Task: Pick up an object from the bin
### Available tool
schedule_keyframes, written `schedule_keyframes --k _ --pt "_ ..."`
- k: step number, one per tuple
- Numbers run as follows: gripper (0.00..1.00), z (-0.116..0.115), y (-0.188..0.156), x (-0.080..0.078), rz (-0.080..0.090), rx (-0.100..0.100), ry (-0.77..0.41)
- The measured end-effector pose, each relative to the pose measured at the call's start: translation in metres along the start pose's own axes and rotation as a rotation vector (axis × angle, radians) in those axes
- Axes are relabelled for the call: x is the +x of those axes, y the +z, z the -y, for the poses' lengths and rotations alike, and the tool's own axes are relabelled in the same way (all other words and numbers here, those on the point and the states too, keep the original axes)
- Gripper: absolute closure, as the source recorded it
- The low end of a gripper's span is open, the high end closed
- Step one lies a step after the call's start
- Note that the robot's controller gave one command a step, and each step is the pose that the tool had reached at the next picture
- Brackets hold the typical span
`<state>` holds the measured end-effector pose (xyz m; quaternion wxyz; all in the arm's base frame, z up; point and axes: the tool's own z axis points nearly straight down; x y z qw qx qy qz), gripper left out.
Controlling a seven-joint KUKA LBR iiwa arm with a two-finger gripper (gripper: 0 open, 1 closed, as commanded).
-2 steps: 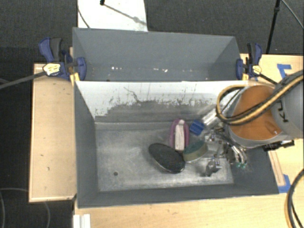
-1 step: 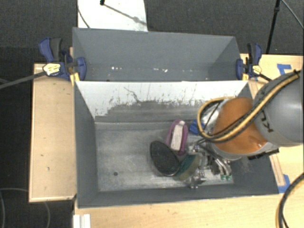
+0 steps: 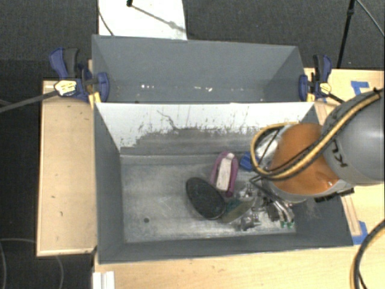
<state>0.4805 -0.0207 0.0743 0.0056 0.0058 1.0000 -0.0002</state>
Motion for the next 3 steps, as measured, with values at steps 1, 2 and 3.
schedule_keyframes --k 1,2,3 --pt "1.0 0.0 -0.019 -0.001 -0.006 0.0 -0.005" --pt "1.0 0.0 -0.042 -0.002 -0.005 0.0 -0.009" --pt "1.0 0.0 -0.088 -0.004 -0.005 0.0 -0.014"
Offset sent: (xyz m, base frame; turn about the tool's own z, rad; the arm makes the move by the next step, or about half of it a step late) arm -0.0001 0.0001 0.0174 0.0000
